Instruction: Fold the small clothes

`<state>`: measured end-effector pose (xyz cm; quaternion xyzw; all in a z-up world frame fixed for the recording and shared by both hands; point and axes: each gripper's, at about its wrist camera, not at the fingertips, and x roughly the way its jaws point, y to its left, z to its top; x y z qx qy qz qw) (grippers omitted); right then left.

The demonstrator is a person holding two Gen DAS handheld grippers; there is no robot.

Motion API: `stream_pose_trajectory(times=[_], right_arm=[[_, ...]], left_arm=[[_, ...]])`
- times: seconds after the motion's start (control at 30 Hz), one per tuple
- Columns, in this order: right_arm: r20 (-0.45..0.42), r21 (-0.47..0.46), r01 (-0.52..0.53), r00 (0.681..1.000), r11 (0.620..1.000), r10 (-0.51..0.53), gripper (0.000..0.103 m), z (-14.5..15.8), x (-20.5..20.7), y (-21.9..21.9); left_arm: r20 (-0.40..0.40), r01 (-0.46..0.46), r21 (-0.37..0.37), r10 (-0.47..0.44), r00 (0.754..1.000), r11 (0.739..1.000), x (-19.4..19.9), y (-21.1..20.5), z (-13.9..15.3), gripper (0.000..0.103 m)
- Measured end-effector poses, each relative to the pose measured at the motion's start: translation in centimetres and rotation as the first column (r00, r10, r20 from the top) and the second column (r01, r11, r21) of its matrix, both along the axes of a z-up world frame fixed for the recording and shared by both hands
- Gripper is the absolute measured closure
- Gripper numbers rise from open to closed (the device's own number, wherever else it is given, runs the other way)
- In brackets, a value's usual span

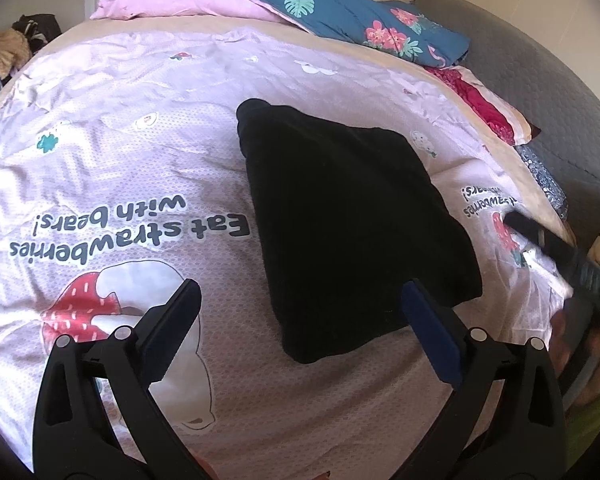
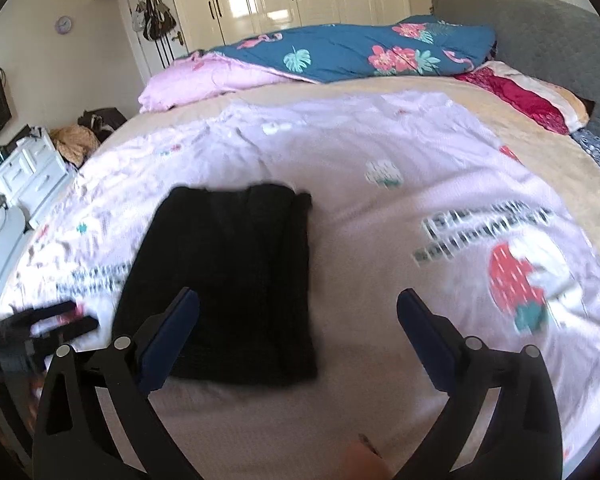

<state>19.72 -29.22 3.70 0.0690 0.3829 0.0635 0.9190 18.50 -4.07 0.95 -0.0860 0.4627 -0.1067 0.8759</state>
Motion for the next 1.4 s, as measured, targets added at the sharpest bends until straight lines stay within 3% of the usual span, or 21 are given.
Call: stream_pose_trajectory(times=[0.07,0.13,0.17,0.33,0.47,0.67,0.8,0.93,1.23,1.33,1.4], right_arm=[[-0.008,0.055,-0.019,1.0,0.998,0.019,0.005,0.5,2.7,0.4],[-0.024,0.08,-0.034,0.999,0.996,0.036,0.017,0.4,5.1,1.0],[-0.04,0.081,-0.036,0.998,0.996,0.039,0.034,0.3,6.4,1.3],[-0.142,0.008,-0.025,0.99,1.0,0.026,0.053,-2.5,12.0,2.9],[-0.176,-0.022,0.0,0.984,1.0,-0.004,0.055,-4.4,13.9,3.0],[-0.154,-0.03,-0.032,0.988,0.999,0.027,0.093,-4.6,14.3,3.2],[-0.063,-0.037,-0.093,0.994,0.995,0.091,0.095,-2.1,12.9,3.4],[-0.029,-0.043,-0.075,0.997,0.996,0.073,0.095,-1.0,12.4,2.6],[-0.143,-0.071,-0.007,0.99,0.997,-0.004,0.094,-6.7,13.5,1.0],[-0.142,-0.071,0.004,0.99,0.997,-0.014,0.088,-6.7,13.3,1.0],[-0.15,-0.059,0.026,0.988,0.998,-0.034,0.065,-6.3,13.1,0.7]], left_arm=[[-0.013,-0.001,0.012,0.001,1.0,1.0,0.4,-0.1,-0.6,0.009],[-0.027,-0.002,0.023,0.003,1.0,1.0,0.8,-0.3,-1.2,0.009],[-0.033,0.0,0.023,0.001,0.999,1.0,1.0,-0.4,-1.5,0.009],[-0.031,-0.002,0.026,0.003,1.0,1.0,1.7,-0.8,-2.4,0.009],[0.005,0.007,0.02,-0.007,1.0,1.0,2.1,-1.0,-2.1,0.009],[-0.003,0.02,0.039,-0.02,1.0,0.999,3.8,-2.0,-2.8,0.009],[-0.006,0.021,0.037,-0.021,1.0,0.999,4.6,-2.5,-3.0,0.01],[-0.016,0.049,0.032,-0.049,0.999,0.998,4.8,-3.0,-3.4,0.017],[-0.048,0.071,0.009,-0.07,0.996,0.997,5.0,-3.2,-4.4,0.017],[-0.048,0.069,0.015,-0.069,0.996,0.997,4.9,-3.2,-4.3,0.017],[-0.048,0.067,0.018,-0.066,0.997,0.998,4.8,-3.2,-4.1,0.017]])
